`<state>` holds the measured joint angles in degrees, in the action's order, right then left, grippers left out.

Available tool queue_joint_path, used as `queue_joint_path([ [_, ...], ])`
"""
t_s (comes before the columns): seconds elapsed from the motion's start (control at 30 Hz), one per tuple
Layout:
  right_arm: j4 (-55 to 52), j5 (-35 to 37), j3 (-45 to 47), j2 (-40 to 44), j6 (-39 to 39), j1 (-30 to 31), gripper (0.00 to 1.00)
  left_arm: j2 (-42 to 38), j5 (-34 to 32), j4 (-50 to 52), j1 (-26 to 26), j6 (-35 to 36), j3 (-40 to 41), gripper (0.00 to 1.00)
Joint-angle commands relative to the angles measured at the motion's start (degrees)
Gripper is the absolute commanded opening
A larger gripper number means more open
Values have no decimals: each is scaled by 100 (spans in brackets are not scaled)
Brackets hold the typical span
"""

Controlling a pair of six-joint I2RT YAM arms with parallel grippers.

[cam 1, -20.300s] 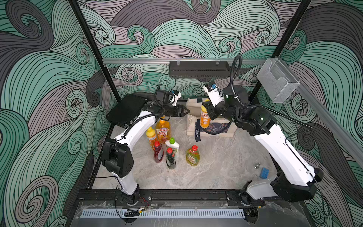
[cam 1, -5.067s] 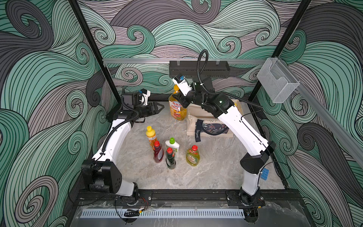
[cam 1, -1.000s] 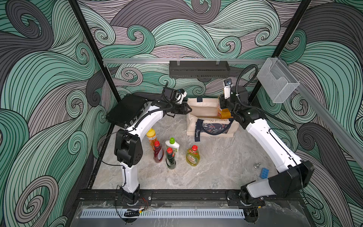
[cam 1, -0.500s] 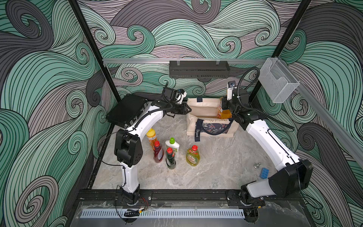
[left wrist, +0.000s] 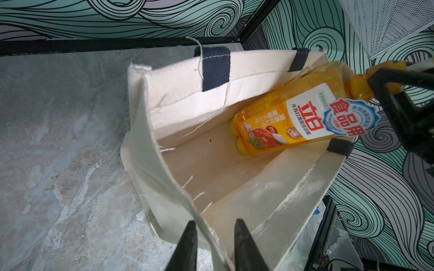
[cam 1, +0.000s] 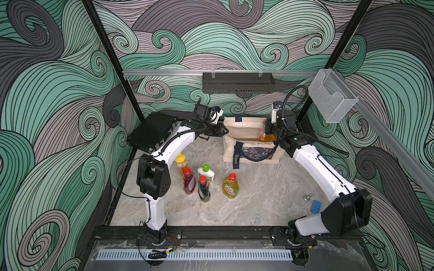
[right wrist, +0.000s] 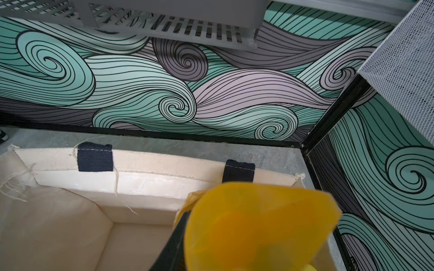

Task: Pack dish soap into the shopping bag
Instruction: Place the bottle of dish soap in the shopping bag.

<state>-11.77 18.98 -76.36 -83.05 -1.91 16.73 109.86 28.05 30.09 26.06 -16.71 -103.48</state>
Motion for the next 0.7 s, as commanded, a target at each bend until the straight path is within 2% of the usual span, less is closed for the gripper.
queue_joint_path([
  [0.0,897,428,-74,359,-121,-133,0,61,-64,143,48,53,-260,23],
  [0.27,1034,578,145,294,-22,-161,0,44,-66,165,48,46,-256,18],
  [0.67,1167,721,349,11,-3,-170,0,0,-19,147,52,16,-216,15],
])
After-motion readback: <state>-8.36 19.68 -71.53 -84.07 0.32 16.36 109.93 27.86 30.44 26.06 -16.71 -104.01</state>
